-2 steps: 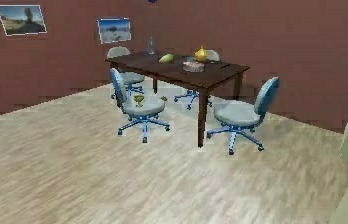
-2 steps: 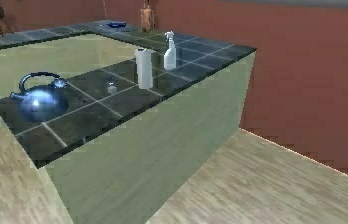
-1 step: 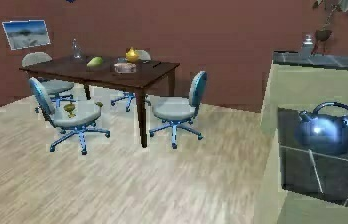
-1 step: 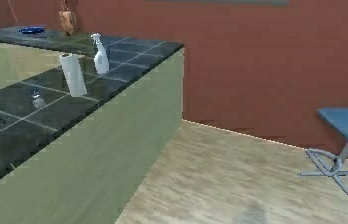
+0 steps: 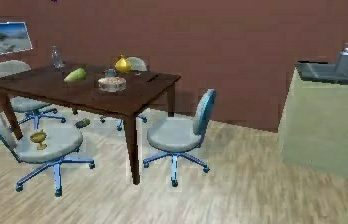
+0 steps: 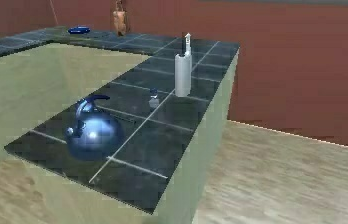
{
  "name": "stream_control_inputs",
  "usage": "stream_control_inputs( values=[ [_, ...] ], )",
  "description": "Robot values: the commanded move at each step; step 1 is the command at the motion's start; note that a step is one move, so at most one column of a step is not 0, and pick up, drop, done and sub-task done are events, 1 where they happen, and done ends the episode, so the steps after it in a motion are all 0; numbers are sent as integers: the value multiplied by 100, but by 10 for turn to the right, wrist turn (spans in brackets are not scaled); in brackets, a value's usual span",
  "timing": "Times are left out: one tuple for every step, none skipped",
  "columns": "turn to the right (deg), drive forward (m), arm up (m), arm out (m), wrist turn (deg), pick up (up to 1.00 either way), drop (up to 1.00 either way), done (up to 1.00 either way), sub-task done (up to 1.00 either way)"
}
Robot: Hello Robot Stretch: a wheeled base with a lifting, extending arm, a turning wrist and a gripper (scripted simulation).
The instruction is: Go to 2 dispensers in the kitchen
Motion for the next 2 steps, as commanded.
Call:
stream_control_inputs(
  values=[
    [180,0,0,0,0,0,0,0,0],
    [0,80,0,0,0,0,0,0,0]
  ],
)
